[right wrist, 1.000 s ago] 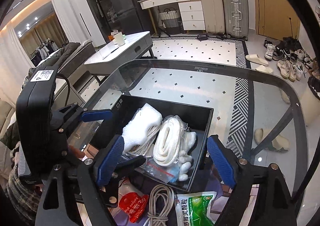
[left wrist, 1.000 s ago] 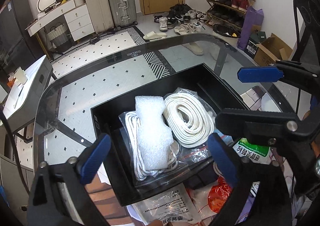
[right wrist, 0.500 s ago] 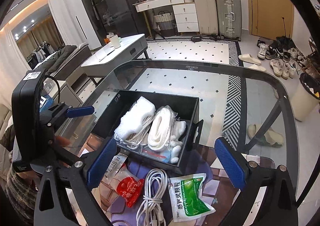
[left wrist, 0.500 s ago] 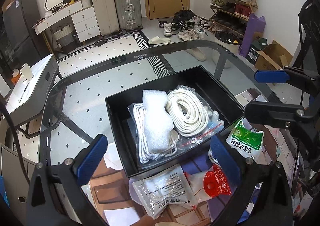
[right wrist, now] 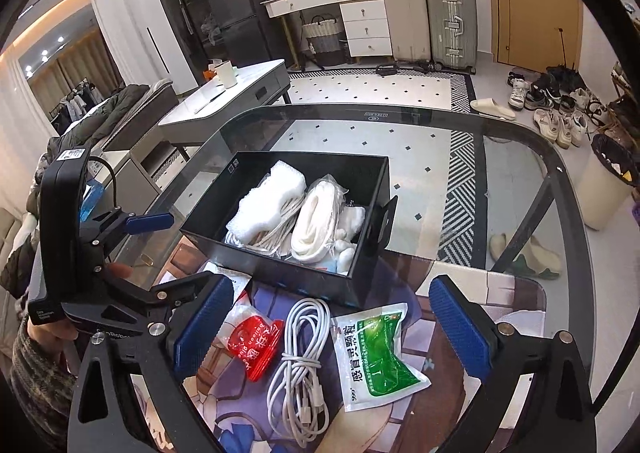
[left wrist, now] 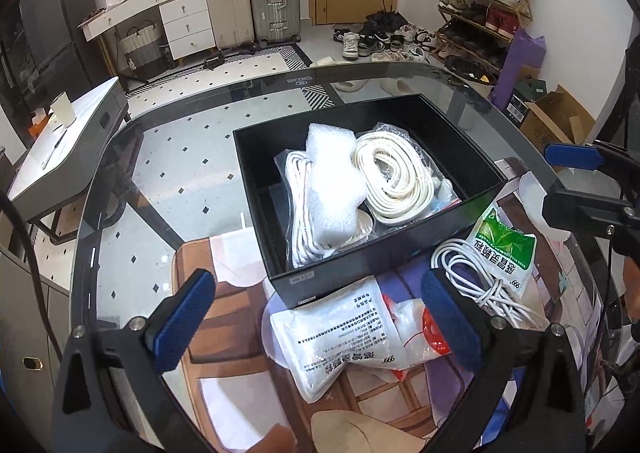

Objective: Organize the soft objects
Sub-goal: 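Reach the left tool to the white printed bag while the right tool reaches the white cable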

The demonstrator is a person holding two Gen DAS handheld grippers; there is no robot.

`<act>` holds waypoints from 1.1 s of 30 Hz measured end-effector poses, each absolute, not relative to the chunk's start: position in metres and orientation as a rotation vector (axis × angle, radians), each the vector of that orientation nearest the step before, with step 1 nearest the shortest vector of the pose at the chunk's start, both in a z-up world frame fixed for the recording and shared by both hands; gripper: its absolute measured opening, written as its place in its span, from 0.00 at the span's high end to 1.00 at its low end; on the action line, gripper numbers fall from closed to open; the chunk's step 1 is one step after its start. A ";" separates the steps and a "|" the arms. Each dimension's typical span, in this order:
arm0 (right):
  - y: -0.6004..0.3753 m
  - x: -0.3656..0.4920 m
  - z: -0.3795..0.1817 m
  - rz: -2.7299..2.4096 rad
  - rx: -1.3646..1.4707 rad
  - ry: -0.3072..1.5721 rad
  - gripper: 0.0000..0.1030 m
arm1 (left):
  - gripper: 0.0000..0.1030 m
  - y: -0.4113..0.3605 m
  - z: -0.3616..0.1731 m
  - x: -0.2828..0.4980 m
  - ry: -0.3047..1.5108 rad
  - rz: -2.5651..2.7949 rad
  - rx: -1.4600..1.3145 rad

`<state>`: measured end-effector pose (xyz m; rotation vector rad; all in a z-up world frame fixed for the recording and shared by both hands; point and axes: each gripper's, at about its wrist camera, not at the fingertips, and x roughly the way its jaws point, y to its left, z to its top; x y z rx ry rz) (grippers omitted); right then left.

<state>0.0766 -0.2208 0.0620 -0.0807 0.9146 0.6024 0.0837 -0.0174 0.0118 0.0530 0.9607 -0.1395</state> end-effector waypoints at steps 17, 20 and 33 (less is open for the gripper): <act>-0.219 0.052 0.037 0.611 -0.121 0.968 0.03 | 0.00 -0.014 -0.016 0.066 1.014 -0.150 0.033; -0.216 0.049 0.032 0.611 -0.133 0.977 0.03 | 0.00 -0.013 -0.017 0.065 1.017 -0.157 0.019; -0.202 0.037 0.009 0.622 -0.222 1.013 0.03 | 0.00 -0.004 -0.031 0.071 1.055 -0.196 -0.056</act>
